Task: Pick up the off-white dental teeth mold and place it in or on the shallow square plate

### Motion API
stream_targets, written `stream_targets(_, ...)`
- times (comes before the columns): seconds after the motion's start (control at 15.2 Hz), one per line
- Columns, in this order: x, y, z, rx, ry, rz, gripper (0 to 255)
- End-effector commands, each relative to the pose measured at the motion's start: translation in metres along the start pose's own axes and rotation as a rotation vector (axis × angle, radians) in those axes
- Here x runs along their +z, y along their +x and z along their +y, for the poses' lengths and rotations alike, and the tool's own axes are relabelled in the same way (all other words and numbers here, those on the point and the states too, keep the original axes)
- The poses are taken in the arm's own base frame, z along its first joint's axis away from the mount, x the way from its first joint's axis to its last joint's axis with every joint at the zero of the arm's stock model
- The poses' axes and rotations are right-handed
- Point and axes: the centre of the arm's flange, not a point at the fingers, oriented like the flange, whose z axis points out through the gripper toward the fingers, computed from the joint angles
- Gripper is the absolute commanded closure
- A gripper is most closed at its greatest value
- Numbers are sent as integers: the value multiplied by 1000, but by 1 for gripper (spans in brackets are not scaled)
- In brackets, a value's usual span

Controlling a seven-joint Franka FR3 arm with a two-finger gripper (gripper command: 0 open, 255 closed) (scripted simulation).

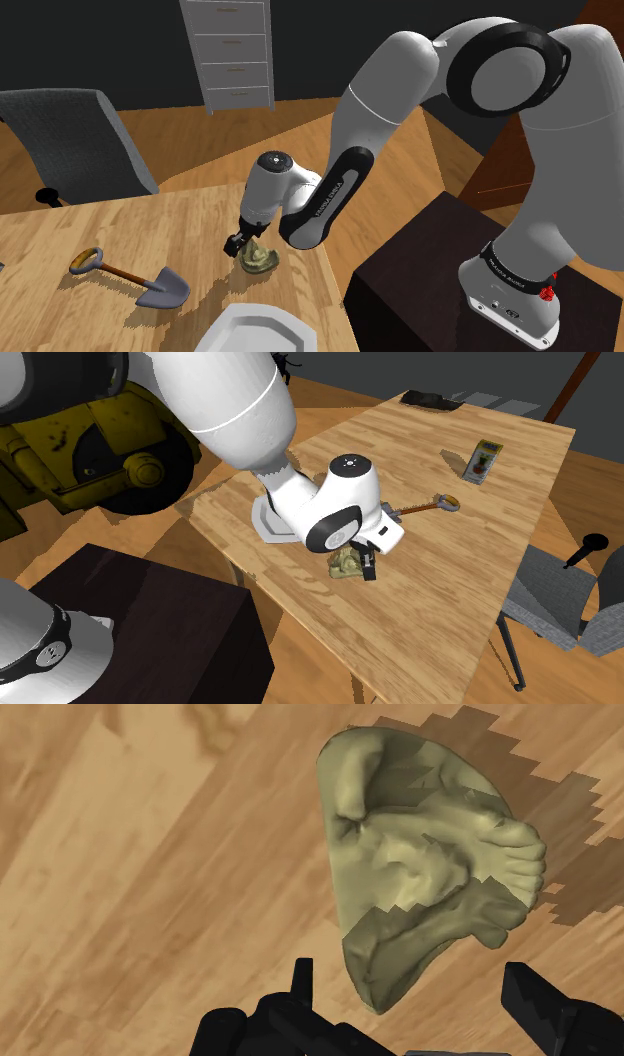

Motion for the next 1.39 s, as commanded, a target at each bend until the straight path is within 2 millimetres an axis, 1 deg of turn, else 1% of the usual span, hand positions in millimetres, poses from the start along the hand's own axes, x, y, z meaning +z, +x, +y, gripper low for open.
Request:
stream_targets(0.0,0,0,0,0,0,0,255)
stream_targets(0.53,-2,0,2,0,0,0,255)
stream_targets(0.59,0,0,0,0,0,0,255)
stream_targets(1.32,-55,15,-9,0,0,0,255)
